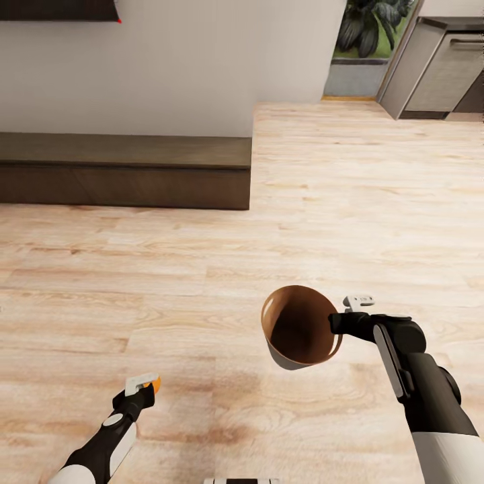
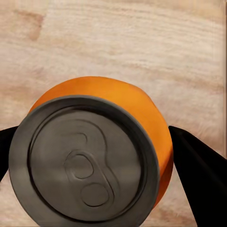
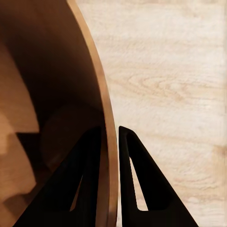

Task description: Put the three can of soda from the living room inside the tash can in the kitchen.

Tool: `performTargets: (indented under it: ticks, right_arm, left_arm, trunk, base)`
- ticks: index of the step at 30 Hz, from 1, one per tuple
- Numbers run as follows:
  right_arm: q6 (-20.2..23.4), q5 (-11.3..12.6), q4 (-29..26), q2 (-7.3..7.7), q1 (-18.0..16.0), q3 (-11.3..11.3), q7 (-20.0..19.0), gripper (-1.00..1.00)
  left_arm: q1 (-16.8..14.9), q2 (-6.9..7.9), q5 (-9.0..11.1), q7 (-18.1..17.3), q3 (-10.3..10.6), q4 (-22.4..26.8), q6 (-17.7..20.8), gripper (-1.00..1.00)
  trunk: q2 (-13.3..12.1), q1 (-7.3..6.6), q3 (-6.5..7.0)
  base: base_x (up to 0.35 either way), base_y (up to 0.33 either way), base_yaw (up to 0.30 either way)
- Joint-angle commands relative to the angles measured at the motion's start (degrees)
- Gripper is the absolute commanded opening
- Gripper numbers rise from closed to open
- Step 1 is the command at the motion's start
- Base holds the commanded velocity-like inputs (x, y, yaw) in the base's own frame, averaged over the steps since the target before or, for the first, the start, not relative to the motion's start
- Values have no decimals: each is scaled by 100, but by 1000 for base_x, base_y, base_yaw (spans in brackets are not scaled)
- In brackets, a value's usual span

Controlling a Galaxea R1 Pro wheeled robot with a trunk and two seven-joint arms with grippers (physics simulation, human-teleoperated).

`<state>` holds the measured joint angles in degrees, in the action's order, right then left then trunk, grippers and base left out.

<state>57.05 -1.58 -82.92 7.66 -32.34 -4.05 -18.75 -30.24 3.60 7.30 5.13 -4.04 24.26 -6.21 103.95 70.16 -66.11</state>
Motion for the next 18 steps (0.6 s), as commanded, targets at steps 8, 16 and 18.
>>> performTargets:
  ticks: [8, 16, 18]
  right_arm:
    - [17, 122, 10, -15, 0, 1, -32, -100]
    - [15, 118, 112, -26, 0, 5, -32, -100]
    - [16, 116, 128, -25, 0, 4, -32, -100]
  left_arm:
    - [0, 0, 0, -2, -1, 0, -3, -100]
    - [0, -1, 0, -3, -1, 0, -3, -100]
    - [0, 0, 0, -3, -1, 0, -3, -100]
  trunk:
    - [-322, -177, 220]
    - [-643, -352, 439]
    - [-723, -396, 494]
  base:
    - [0, 0, 0]
    - [0, 0, 0]
    - [0, 0, 0]
